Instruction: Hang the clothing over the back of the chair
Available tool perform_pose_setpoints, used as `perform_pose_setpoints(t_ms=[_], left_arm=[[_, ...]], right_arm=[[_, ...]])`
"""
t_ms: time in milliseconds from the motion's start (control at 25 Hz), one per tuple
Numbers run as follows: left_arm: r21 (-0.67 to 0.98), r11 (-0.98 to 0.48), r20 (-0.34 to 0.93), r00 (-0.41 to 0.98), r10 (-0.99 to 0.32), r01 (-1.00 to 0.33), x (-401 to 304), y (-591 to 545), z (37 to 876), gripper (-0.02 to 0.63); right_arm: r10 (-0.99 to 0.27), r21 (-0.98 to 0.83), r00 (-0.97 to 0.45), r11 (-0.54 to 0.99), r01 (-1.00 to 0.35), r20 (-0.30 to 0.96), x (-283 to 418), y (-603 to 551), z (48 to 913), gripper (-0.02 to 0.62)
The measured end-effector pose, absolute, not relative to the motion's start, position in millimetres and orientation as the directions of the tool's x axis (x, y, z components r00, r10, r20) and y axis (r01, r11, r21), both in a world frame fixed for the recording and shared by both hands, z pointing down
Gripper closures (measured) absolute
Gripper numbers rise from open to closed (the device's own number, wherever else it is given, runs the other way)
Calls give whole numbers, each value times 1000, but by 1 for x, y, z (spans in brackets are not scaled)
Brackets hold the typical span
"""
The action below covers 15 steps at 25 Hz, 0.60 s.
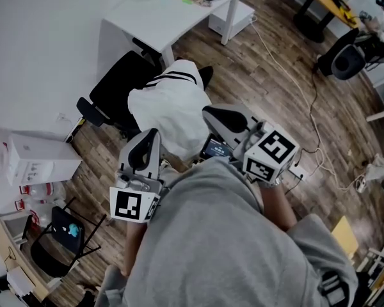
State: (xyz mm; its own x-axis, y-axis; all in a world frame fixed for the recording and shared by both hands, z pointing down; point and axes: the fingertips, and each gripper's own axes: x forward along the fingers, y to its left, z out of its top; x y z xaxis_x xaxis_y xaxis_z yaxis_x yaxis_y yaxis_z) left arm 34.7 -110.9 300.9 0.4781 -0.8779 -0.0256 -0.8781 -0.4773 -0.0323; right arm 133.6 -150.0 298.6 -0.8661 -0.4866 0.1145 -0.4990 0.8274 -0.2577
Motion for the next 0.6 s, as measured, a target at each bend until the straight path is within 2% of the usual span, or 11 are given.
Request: perform_pose_setpoints(t_ms=[280,600], left_arm=[[-33,-467,-31,468,-883,-884,33,-105,301,571],[-5,-446,-18,446,-895,-895,25,-104,303,571]], right_arm=[[-458,-232,-888,860,-454,38,132,-133,292,561],[-439,-216,-897,873,-438,47,128,-131,293,561]])
